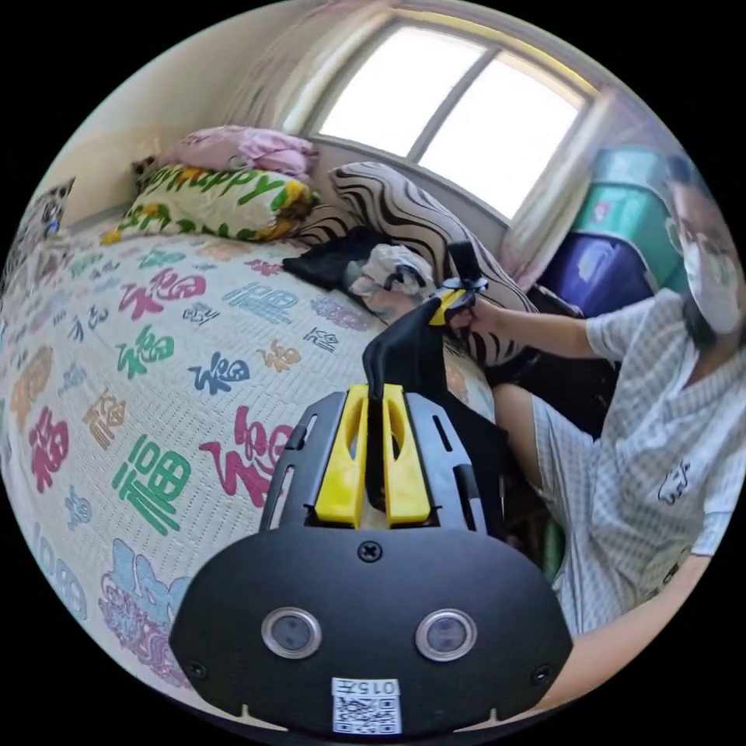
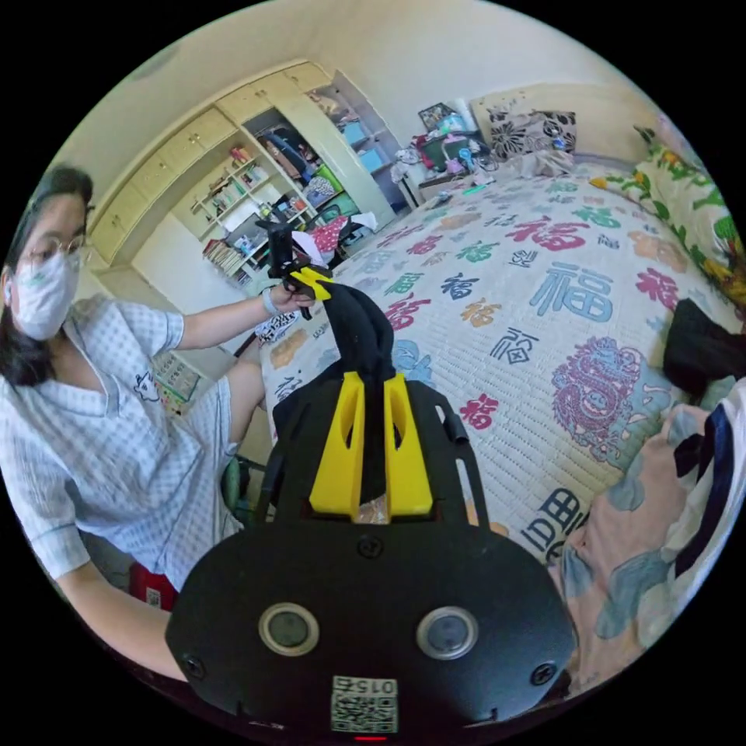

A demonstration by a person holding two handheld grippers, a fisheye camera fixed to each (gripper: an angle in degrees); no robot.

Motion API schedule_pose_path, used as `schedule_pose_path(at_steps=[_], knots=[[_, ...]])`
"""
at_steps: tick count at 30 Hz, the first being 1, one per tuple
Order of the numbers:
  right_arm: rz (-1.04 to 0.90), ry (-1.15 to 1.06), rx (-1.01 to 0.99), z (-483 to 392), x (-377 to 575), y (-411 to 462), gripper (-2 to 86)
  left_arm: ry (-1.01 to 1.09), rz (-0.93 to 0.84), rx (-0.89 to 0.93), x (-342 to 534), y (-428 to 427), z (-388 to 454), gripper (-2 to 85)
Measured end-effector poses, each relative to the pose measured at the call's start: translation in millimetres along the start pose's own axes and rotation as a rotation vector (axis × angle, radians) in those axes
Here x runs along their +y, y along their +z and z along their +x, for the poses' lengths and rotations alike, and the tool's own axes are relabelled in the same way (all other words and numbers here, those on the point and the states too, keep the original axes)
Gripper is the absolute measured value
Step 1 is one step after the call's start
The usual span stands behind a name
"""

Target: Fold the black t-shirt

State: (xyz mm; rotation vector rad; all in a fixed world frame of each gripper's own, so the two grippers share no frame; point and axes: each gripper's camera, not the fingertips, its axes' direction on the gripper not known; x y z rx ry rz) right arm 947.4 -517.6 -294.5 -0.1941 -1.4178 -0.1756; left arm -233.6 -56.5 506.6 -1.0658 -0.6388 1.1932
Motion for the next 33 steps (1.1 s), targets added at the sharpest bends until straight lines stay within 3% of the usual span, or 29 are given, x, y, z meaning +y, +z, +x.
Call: schedule_pose_path(at_steps=[4, 9, 17, 23, 27, 30, 33], knots=[[-0.031, -0.161, 0.070, -77, 35, 14, 4.9, 0.072, -0.006, -0.025, 38, -8, 87, 0.6], [-0.203, -0.302, 0.244, -164, 92, 74, 4.9, 0.065, -0.129, -0.068, 87, 19, 159, 0.8], [-0.434, -0.356, 0.370, -185, 136, 156, 5.3, 0.006, -0.305, -0.133, 126, 78, 199, 2.5], [-0.612, -0.147, 0.327, -147, 150, 150, 2.1, -0.047, -0.421, -0.166, 127, 69, 203, 3.7], [-0.355, 0.113, 0.208, -121, 146, 102, 5.5, -0.205, -0.241, -0.122, 118, 22, 192, 5.3], [-0.197, 0.157, 0.110, -107, 127, 104, 5.5, -0.290, -0.088, -0.033, 100, 26, 178, 7.5], [-0.243, 0.171, -0.009, -80, 108, 144, 3.9, -0.365, -0.138, 0.082, 94, 74, 150, 6.7]])
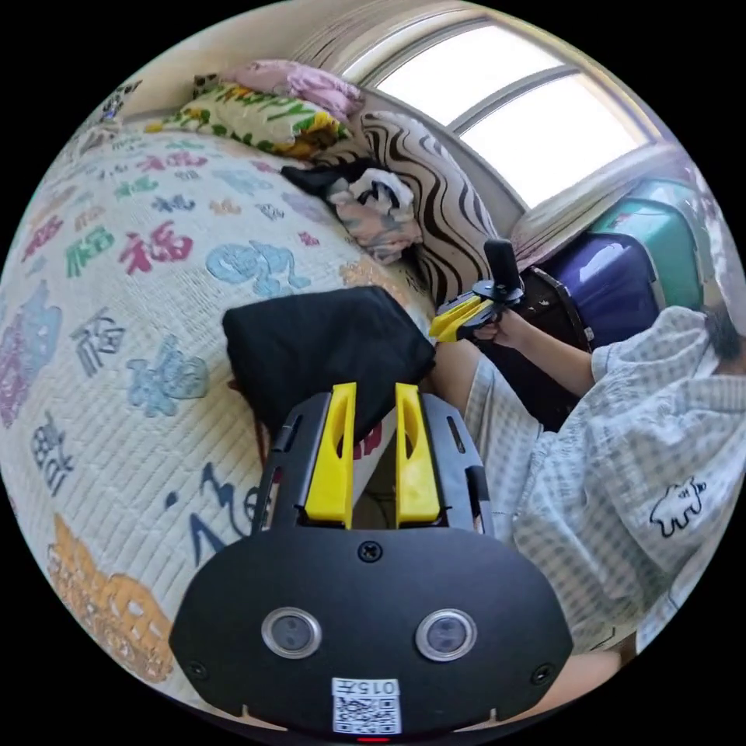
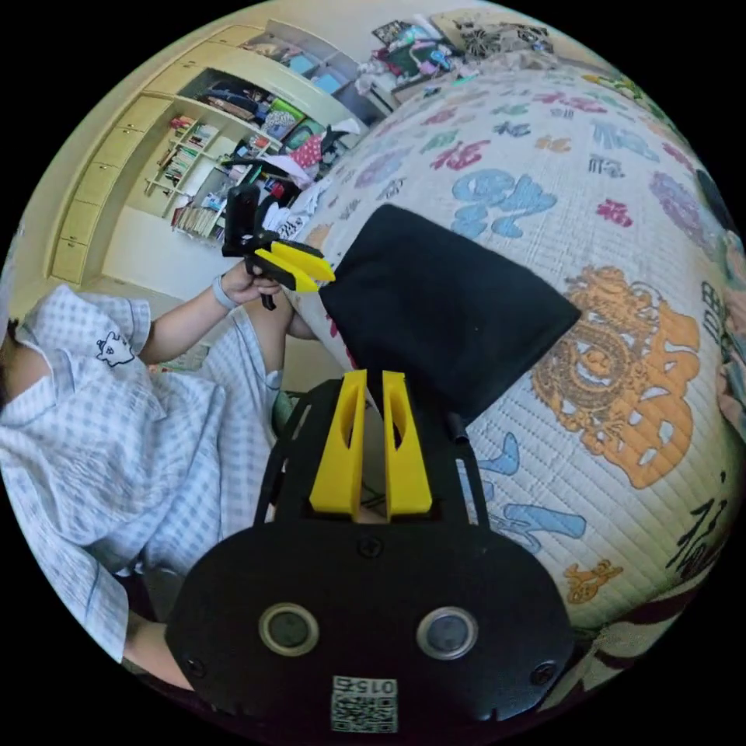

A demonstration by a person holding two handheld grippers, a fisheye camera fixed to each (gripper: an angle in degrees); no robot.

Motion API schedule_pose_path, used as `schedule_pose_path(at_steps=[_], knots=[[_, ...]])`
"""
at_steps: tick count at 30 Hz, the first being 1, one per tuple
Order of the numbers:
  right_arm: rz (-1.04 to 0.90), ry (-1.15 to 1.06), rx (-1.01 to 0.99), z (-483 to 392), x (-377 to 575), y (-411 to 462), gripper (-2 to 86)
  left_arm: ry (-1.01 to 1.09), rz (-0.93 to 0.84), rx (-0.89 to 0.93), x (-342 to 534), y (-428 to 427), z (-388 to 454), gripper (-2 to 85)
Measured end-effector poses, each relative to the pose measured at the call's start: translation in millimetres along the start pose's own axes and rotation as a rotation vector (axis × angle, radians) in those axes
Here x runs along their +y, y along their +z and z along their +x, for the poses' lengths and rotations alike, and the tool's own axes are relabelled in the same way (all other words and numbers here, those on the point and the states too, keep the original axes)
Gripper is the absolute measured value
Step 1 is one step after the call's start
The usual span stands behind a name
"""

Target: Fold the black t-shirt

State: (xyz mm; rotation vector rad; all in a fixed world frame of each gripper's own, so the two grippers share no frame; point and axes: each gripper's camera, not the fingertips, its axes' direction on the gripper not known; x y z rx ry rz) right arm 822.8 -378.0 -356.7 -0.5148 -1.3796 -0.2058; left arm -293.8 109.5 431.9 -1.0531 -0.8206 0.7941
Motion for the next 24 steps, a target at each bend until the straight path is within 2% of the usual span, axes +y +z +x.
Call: schedule_pose_path(at_steps=[3, 5, 11, 13, 15, 16, 18, 21, 24], knots=[[-0.199, 0.066, -0.017, 39, -11, 46, 0.5, -0.111, -0.096, 0.037, 4, 34, -40, 1.6], [-0.228, 0.143, -0.082, 68, -6, 55, -0.1, -0.155, -0.104, 0.091, 12, 33, -63, 0.2], [-0.120, 0.281, -0.237, 133, 16, 19, 0.9, -0.260, -0.125, 0.097, 26, -12, -103, 0.5], [0.026, 0.307, -0.293, 153, 20, -9, 3.1, -0.307, 0.027, 0.166, 21, -53, -120, 7.3], [0.206, 0.359, -0.270, 187, 19, -43, 8.0, -0.345, 0.112, 0.129, 8, -78, -134, 10.9], [0.219, 0.384, -0.243, 197, 17, -48, 9.2, -0.337, 0.122, 0.088, -6, -88, -143, 11.7], [0.219, 0.442, -0.235, 236, 0, -47, 10.6, -0.350, 0.117, 0.060, -26, -91, -160, 12.6], [0.237, 0.494, -0.414, 282, -21, -25, 10.6, -0.397, 0.059, 0.230, -53, -72, -195, 11.7], [0.247, 0.566, -0.448, 316, -32, -8, 4.8, -0.424, -0.015, 0.212, -67, -63, -213, 7.2]])
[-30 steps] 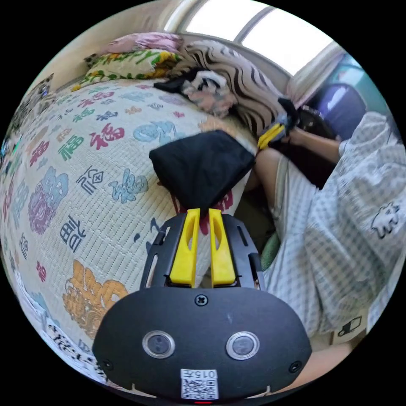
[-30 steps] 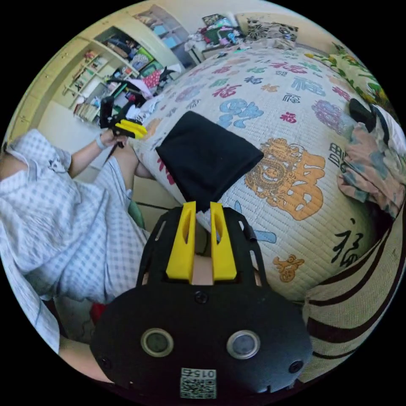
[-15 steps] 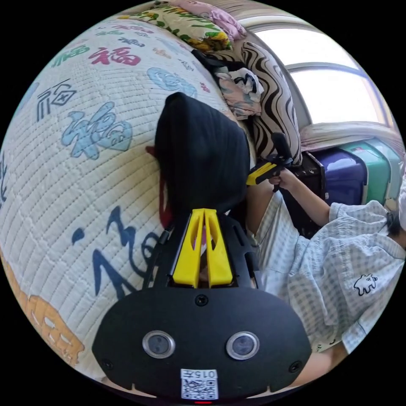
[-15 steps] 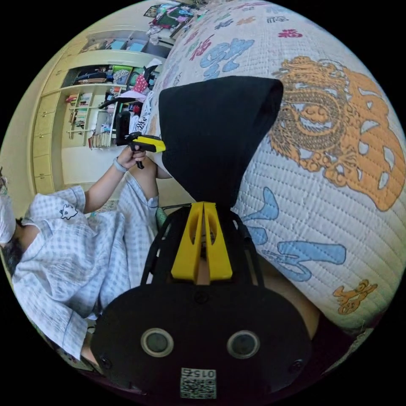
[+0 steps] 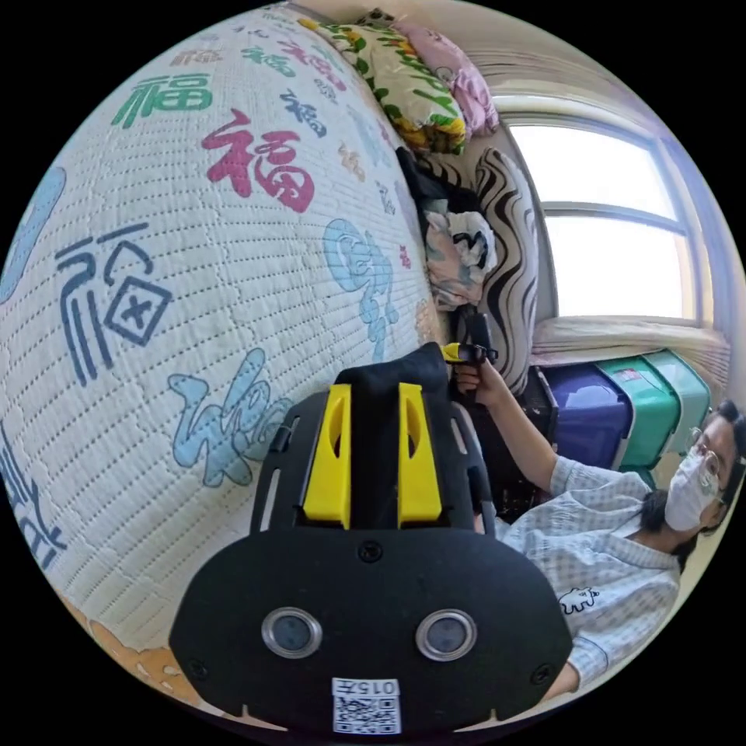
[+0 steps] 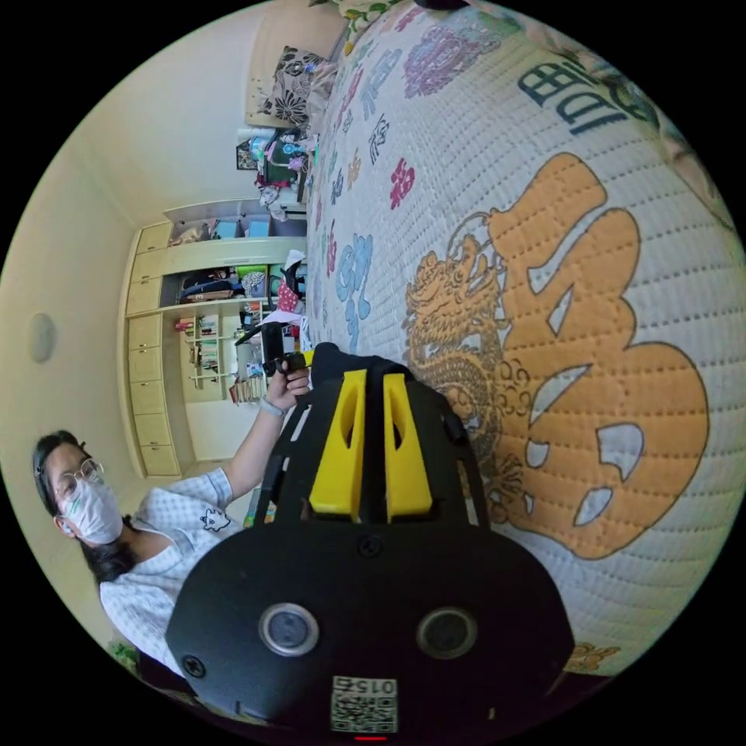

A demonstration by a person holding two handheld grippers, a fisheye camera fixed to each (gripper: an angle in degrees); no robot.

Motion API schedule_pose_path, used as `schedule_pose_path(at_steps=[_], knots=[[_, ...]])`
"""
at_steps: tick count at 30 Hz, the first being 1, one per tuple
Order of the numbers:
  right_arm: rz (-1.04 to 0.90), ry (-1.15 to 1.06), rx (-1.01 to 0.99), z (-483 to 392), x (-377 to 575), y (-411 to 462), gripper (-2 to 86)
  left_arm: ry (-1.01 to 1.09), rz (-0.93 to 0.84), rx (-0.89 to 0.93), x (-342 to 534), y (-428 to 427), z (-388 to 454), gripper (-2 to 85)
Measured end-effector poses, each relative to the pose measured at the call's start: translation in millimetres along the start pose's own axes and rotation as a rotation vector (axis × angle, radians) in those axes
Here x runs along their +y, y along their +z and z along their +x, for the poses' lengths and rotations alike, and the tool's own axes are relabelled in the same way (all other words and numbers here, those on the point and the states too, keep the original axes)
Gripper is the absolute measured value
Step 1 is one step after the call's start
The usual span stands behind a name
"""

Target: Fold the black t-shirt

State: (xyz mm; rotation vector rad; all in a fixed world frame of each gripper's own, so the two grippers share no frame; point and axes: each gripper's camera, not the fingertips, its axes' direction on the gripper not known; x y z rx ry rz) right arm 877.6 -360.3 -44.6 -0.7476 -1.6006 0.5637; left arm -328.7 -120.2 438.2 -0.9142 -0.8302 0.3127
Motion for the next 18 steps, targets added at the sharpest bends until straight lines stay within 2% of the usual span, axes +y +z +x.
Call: schedule_pose_path(at_steps=[3, 8, 15, 18], knots=[[0.031, 0.020, 0.027, 20, -7, -9, 1.5, -0.066, 0.057, 0.077, 4, -22, -22, 3.7], [0.053, 0.032, 0.039, 52, -16, -12, 1.4, -0.112, 0.116, 0.123, 14, -43, -41, 3.7], [-0.034, -0.112, 0.003, 68, 1, -26, 8.7, 0.016, 0.020, 0.116, 55, -113, -24, 11.9], [-0.085, -0.092, 0.012, 100, 12, -21, 12.6, -0.014, -0.022, 0.063, 84, -139, -39, 13.9]])
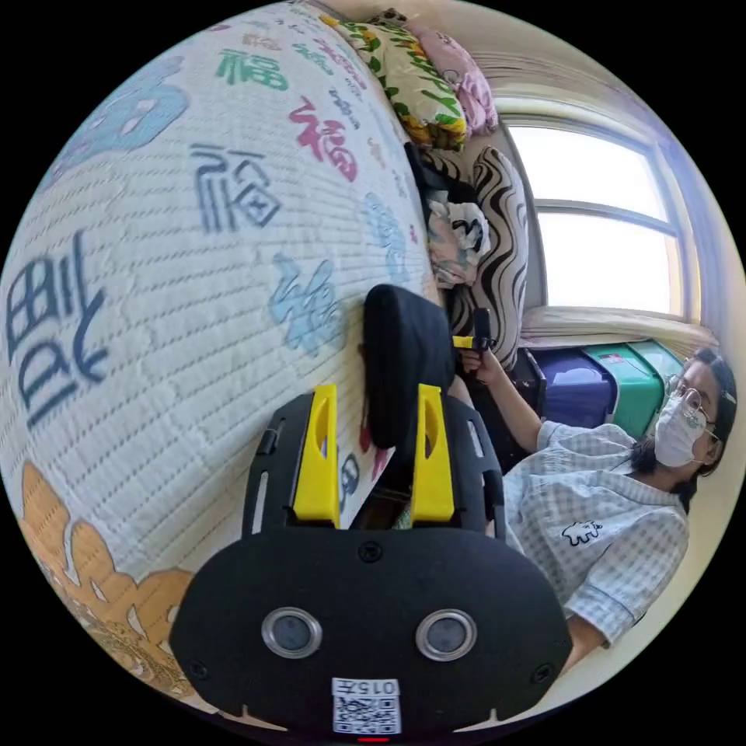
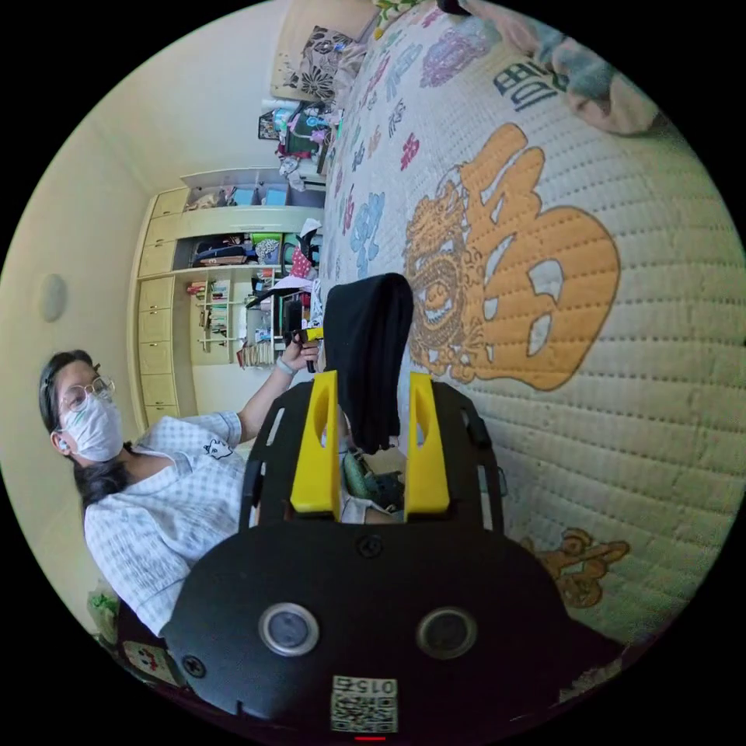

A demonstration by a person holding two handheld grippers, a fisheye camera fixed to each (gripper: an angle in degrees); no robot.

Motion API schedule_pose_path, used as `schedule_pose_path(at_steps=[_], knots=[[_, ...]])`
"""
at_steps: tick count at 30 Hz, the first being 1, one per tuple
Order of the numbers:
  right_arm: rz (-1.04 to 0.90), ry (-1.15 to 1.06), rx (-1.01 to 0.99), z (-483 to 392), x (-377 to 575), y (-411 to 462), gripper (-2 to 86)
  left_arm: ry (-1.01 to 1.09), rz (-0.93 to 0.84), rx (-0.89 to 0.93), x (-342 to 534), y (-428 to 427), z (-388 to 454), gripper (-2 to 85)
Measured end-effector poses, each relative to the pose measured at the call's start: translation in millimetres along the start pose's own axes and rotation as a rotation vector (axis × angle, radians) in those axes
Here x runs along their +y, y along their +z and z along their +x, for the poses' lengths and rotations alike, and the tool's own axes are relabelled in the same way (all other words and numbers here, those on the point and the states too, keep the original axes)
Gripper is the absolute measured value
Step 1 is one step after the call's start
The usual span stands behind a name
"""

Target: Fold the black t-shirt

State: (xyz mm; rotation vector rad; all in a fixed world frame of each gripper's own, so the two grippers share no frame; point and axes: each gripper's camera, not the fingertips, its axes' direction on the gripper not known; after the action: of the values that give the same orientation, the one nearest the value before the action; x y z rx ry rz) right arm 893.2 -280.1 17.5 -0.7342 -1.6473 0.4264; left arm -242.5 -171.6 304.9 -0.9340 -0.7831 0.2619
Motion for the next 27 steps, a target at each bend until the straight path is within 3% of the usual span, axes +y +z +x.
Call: schedule_pose_path(at_steps=[5, 9, 12, 17, 22, 27], knots=[[-0.005, -0.041, -0.138, 45, -12, 46, 13.5, 0.058, 0.050, 0.131, 7, -8, 0, 14.5], [-0.062, -0.081, -0.182, 67, -35, 96, 10.1, 0.107, -0.041, 0.202, -15, 12, 22, 13.5], [-0.067, -0.058, -0.199, 88, -38, 111, 7.4, 0.110, -0.099, 0.151, -18, 7, 36, 10.5], [-0.071, -0.082, -0.108, 87, -40, 130, 5.8, 0.093, -0.078, 0.214, 7, -40, 52, 7.3], [-0.138, -0.187, -0.078, 41, -61, 192, 5.6, 0.127, 0.041, 0.180, 81, -171, 98, 6.9], [-0.256, -0.341, -0.176, -48, -115, 355, 5.6, 0.125, 0.236, 0.048, 204, -373, 138, 6.7]])
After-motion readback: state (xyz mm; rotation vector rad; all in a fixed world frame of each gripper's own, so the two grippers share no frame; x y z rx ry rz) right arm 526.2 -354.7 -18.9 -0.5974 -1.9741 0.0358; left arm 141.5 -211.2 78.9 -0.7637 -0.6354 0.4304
